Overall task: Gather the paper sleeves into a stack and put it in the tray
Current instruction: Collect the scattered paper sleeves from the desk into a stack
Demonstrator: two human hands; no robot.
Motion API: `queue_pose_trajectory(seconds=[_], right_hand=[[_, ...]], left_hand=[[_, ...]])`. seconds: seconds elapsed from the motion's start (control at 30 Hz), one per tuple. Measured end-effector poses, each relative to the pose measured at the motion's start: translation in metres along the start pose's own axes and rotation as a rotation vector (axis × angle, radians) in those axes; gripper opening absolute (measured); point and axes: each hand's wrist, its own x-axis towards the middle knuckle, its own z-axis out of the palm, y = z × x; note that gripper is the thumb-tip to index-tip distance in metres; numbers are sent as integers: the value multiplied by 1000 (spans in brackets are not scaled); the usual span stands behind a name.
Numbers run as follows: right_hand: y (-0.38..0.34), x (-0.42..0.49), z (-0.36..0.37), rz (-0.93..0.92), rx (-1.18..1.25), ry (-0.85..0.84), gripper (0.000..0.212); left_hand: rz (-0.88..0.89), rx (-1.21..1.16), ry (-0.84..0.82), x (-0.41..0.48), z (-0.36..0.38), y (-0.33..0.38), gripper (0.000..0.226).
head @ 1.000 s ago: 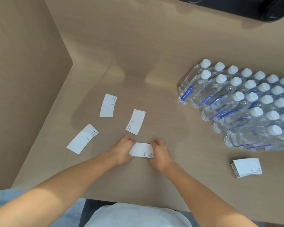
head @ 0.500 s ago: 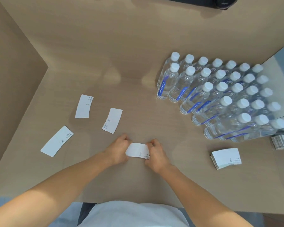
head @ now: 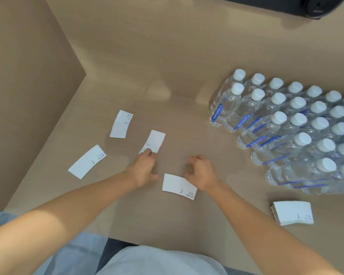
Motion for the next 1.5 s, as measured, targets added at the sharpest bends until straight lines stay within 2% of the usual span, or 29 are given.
queue_pose_trajectory(seconds=[0.13, 0.27, 0.33, 0.43, 0.5, 0.57, 0.8, 1.0, 1.13, 1.2, 1.27, 1.33, 1.37, 1.43, 1.5], right_hand=[[-28, 34, -12, -102, 19, -2, 28], [-56, 59, -11, -130, 60, -37, 22], [-70, 65, -4, -75, 115, -13, 18], [-98, 66, 12, 98, 286, 37, 40], [-118, 65, 27, 242, 429, 17, 55], [-134, 63, 40, 361, 532, 16, 61], [-150, 62, 60, 538, 616, 125, 76], [-170, 67, 67, 682, 552, 220, 91], [-185, 69, 73, 733, 479, 279, 92], [-189, 68, 76, 734, 468, 316, 89], [-192, 67, 77, 729, 466, 343, 83], [-192, 68, 79, 731, 459, 366, 76], [-192, 68, 79, 736, 467, 381, 74], [-192, 68, 80, 740, 497, 402, 73], [-192, 68, 82, 736, 509, 406, 71]], left_hand=[[-147, -110, 80, 5, -13, -18, 49], [-180, -100, 94, 14, -22, -34, 35], [-175, -49, 68, 21, -28, -40, 24], [-141, 88, 23, 33, -41, -47, 22], [-112, 243, 14, 45, -53, -51, 30], [-53, 347, 10, 59, -67, -56, 40], [302, 514, -176, 107, -101, -59, 69], [476, 697, -346, 132, -102, -49, 80], [585, 745, -365, 145, -95, -45, 108], [640, 790, -384, 149, -93, -44, 101], [727, 810, -437, 155, -89, -45, 72], [866, 887, -419, 158, -89, -43, 41], [893, 876, -411, 160, -89, -42, 37], [865, 823, -401, 163, -92, -37, 52], [810, 790, -421, 161, -96, -35, 55]])
